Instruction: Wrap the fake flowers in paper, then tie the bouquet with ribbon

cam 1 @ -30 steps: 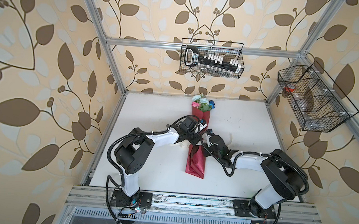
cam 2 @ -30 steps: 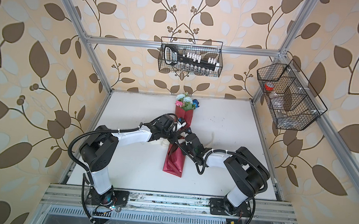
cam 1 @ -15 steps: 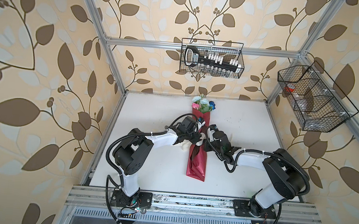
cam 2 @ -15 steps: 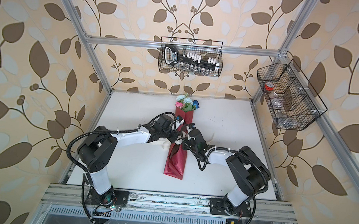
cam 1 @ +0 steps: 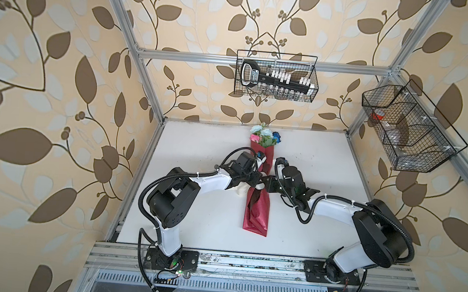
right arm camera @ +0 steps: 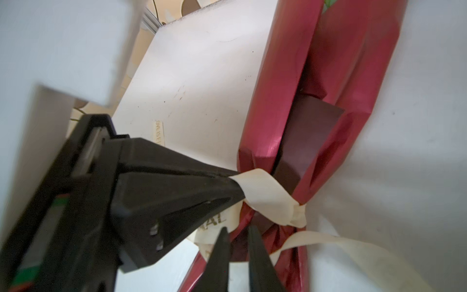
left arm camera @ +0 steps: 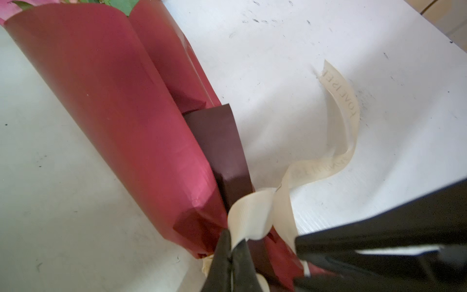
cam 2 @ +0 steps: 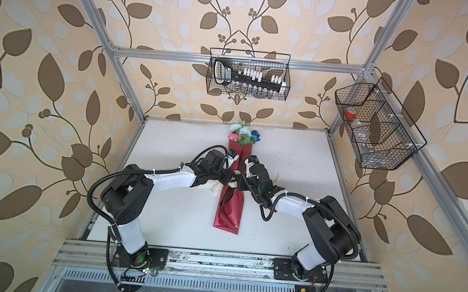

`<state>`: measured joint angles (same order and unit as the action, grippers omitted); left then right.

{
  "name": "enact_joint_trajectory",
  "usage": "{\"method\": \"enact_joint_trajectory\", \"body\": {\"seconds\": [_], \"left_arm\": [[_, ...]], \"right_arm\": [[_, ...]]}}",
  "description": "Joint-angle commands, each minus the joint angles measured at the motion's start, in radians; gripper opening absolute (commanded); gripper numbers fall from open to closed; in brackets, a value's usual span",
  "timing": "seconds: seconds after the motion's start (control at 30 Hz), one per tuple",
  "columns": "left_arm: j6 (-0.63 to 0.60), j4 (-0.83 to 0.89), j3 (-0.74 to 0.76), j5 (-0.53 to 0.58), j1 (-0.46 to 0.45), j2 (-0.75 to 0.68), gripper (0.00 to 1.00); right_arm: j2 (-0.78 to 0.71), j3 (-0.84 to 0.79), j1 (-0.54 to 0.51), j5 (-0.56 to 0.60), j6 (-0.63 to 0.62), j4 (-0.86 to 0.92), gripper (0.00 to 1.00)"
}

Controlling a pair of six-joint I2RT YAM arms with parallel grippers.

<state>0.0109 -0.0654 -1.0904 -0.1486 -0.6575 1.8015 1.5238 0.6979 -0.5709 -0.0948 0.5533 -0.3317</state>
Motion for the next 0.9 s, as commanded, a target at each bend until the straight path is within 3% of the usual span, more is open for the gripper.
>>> {"method": "enact_joint_trajectory", "body": {"seconds": [0.0, 0.1, 0.3, 0.47, 0.6, 0.87], "left_arm": [[0.004, -0.027, -0.001, -0.002, 0.002, -0.051, 0.00], [-0.005, -0.019, -0.011, -0.002, 0.002, -0.047, 0.00], [-0.019, -0.004, -0.023, -0.007, 0.004, -0.043, 0.00], [-0.032, 0.009, -0.027, -0.003, 0.008, -0.043, 0.00], [-0.034, 0.021, -0.033, -0.019, 0.015, -0.044, 0.00], [-0.033, 0.030, -0.052, -0.029, 0.016, -0.025, 0.00]], "right_arm": [[-0.046, 0.010, 0.058, -0.059, -0.061, 0.056, 0.31], [-0.059, -0.003, 0.117, -0.173, -0.172, 0.087, 0.42], [-0.024, 0.025, 0.205, -0.297, -0.402, 0.236, 0.46], [0.052, 0.093, 0.213, -0.280, -0.529, 0.362, 0.51], [0.072, 0.106, 0.215, -0.194, -0.569, 0.382, 0.56], [0.117, 0.150, 0.214, -0.224, -0.612, 0.396, 0.61]]}}
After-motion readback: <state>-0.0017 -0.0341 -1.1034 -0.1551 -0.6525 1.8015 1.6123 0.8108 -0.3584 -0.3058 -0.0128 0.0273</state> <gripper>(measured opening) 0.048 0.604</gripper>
